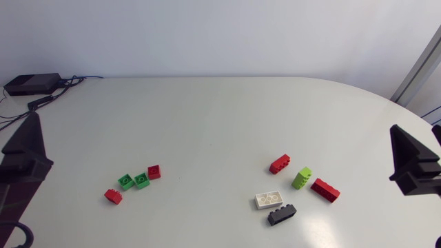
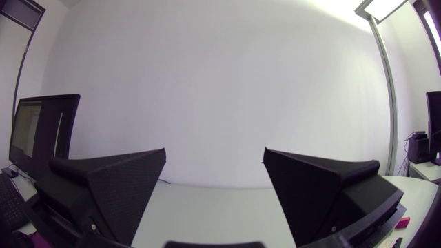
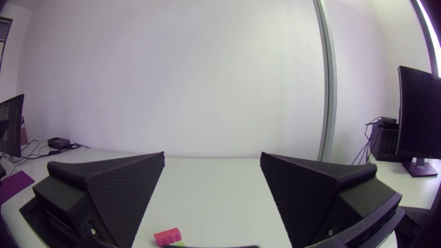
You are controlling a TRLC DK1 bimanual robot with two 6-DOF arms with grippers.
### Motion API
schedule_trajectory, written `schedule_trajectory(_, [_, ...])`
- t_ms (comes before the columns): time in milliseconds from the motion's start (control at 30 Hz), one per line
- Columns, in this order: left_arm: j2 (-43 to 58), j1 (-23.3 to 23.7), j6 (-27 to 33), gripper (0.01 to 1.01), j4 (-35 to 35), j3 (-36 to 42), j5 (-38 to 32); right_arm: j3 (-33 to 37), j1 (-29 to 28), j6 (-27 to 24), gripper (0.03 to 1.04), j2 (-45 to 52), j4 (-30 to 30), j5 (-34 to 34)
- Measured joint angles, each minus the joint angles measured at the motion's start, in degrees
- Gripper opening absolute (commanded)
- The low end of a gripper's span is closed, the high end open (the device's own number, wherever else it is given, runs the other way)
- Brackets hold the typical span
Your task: Sort duplo bricks by size, large to the right and small to the left
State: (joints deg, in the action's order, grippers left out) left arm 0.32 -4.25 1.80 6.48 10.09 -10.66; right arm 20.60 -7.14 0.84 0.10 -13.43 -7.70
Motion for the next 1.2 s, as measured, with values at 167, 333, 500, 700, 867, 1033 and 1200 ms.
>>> schedule_trajectory(167, [0.0, 0.0, 0.02, 0.985, -2.69, -3.52, 2.78, -1.77, 0.0, 0.0, 1.0, 0.0, -2.1, 0.46])
schedule_trajectory(333, [-0.02, 1.36, 0.02, 0.985, -7.58, -5.35, 13.64, -4.02, 0.0, 0.02, 1.0, -0.02, -4.44, 0.42])
schedule_trajectory(500, [-0.02, 4.13, 0.02, 0.985, -13.11, -6.64, 19.34, -6.56, 0.0, 0.26, 1.0, 0.0, -8.35, -1.09])
schedule_trajectory(700, [-0.02, 6.25, 0.02, 0.985, -13.81, -6.54, 21.03, -6.67, 1.68, 0.22, 1.0, 0.0, -9.42, -1.31])
schedule_trajectory(867, [-0.02, 7.54, 0.02, 0.985, -13.86, -6.51, 21.03, -6.62, 1.68, 0.2, 1.0, 0.0, -9.99, 0.2])
schedule_trajectory(1033, [-0.02, 7.58, 0.02, 0.985, -14.03, -6.49, 21.03, -6.58, 1.68, 0.2, 1.0, 0.0, -11.5, 0.24])
schedule_trajectory(1200, [-0.02, 7.58, 0.02, 0.985, -14.03, -6.49, 21.03, -6.58, 1.68, 0.2, 1.0, 0.0, -11.58, 0.24])
